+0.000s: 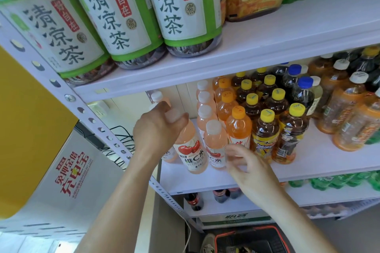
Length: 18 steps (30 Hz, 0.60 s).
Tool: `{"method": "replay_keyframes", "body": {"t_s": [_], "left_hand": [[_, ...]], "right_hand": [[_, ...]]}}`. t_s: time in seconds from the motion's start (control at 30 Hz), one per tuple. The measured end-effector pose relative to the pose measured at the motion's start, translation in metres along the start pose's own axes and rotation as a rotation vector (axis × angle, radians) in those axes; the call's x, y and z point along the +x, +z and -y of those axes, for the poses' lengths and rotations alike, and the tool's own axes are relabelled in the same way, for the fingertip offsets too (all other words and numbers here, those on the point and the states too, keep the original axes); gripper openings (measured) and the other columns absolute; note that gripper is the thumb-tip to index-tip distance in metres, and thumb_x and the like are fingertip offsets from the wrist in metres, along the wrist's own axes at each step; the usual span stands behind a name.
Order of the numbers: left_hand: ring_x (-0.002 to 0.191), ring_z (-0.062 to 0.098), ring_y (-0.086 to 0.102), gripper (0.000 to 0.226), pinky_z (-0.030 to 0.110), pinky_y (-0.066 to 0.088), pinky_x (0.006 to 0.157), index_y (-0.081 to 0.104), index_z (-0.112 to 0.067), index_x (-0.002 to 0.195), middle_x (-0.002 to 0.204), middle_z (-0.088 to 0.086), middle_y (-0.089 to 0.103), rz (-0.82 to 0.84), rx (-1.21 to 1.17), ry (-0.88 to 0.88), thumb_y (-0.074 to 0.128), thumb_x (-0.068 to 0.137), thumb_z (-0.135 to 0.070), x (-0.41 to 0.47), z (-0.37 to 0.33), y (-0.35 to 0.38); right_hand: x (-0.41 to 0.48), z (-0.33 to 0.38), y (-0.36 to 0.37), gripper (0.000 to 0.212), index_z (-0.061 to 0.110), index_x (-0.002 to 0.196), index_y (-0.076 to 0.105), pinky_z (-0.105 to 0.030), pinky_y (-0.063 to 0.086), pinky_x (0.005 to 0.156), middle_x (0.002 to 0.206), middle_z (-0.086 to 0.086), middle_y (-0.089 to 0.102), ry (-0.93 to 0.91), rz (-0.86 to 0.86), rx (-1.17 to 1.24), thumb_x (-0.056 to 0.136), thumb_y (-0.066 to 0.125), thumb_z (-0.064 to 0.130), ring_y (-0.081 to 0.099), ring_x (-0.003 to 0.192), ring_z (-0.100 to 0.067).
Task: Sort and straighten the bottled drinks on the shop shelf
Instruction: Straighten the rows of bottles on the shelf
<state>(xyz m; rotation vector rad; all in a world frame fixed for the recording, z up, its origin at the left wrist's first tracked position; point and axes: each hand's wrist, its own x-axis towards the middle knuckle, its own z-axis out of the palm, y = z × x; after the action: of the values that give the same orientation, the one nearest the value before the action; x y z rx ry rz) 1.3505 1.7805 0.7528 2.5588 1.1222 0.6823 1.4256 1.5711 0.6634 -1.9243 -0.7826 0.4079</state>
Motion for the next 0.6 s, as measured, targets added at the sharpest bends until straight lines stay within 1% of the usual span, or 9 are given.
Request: {"method": "replay_keyframes", "body": {"t_s": [0.07,0.1,0.13,0.2,0.27,0.33,0.43,0.5,0.6], "left_hand": [[0.085,0.032,0.064,0.046,0.031,0.037,0.062,0.058,-0.026,0.104,0.087,0.004,0.069,-0.003,0.102,0.003,0.058,0.080,-0.065,0.013,-0.001,0.017],[0.089,0.033,0.065,0.049,0.031,0.037,0.064,0.058,-0.025,0.112,0.093,0.006,0.070,0.002,0.139,0.002,0.057,0.082,-0.064,0.021,-0.001,0.026],[0.091,0.033,0.065,0.051,0.030,0.037,0.065,0.058,-0.023,0.116,0.096,0.007,0.070,0.006,0.157,-0.002,0.058,0.083,-0.062,0.028,-0.001,0.036],[0.092,0.034,0.064,0.049,0.030,0.036,0.065,0.057,-0.020,0.117,0.099,0.009,0.069,0.017,0.146,-0.017,0.059,0.086,-0.057,0.044,-0.002,0.055],[0.094,0.035,0.063,0.048,0.031,0.037,0.067,0.053,-0.015,0.119,0.104,0.011,0.068,0.040,0.103,-0.035,0.060,0.088,-0.051,0.061,-0.003,0.071],[0.096,0.034,0.063,0.049,0.032,0.037,0.068,0.050,-0.013,0.124,0.109,0.012,0.067,0.064,0.020,-0.069,0.061,0.090,-0.047,0.078,-0.005,0.084],[0.097,0.033,0.064,0.048,0.033,0.043,0.071,0.049,-0.013,0.125,0.108,0.011,0.068,0.131,-0.080,-0.149,0.060,0.092,-0.045,0.102,-0.008,0.097],[0.100,0.033,0.066,0.044,0.036,0.049,0.081,0.051,-0.014,0.124,0.107,0.011,0.071,0.177,-0.091,-0.195,0.059,0.093,-0.045,0.114,-0.009,0.105],[0.104,0.034,0.066,0.044,0.040,0.049,0.092,0.053,-0.012,0.126,0.115,0.014,0.069,0.228,-0.151,-0.248,0.055,0.096,-0.044,0.122,-0.010,0.115]], "right_hand": [[0.004,0.004,0.000,0.043,0.030,0.131,0.053,-0.031,0.053,0.087,0.128,0.017,0.055,-0.119,-0.080,-0.079,0.091,0.063,0.018,0.055,0.105,-0.005],[0.006,0.008,0.000,0.047,0.028,0.134,0.050,-0.033,0.054,0.086,0.131,0.018,0.050,-0.176,-0.090,-0.111,0.090,0.063,0.015,0.053,0.108,-0.006],[0.009,0.010,0.001,0.051,0.025,0.137,0.047,-0.035,0.054,0.087,0.135,0.017,0.046,-0.227,-0.090,-0.138,0.090,0.063,0.012,0.052,0.113,-0.008],[0.014,0.014,0.003,0.058,0.022,0.142,0.041,-0.036,0.053,0.092,0.146,0.010,0.039,-0.289,-0.075,-0.210,0.089,0.062,0.009,0.049,0.123,-0.016],[0.020,0.017,0.007,0.061,0.022,0.144,0.037,-0.034,0.049,0.098,0.152,0.006,0.032,-0.298,-0.075,-0.293,0.089,0.061,0.011,0.046,0.129,-0.020],[0.025,0.017,0.011,0.063,0.024,0.147,0.032,-0.032,0.046,0.101,0.156,0.006,0.025,-0.271,-0.059,-0.352,0.091,0.059,0.016,0.041,0.134,-0.021],[0.031,0.016,0.013,0.061,0.025,0.147,0.031,-0.036,0.048,0.099,0.157,0.006,0.023,-0.250,-0.039,-0.376,0.092,0.056,0.017,0.041,0.134,-0.023],[0.034,0.016,0.014,0.060,0.026,0.147,0.031,-0.038,0.049,0.095,0.156,0.006,0.024,-0.250,-0.035,-0.385,0.092,0.056,0.018,0.042,0.132,-0.024],[0.037,0.015,0.017,0.060,0.028,0.148,0.027,-0.037,0.051,0.093,0.156,0.008,0.020,-0.231,-0.021,-0.424,0.094,0.053,0.023,0.040,0.132,-0.021]]}}
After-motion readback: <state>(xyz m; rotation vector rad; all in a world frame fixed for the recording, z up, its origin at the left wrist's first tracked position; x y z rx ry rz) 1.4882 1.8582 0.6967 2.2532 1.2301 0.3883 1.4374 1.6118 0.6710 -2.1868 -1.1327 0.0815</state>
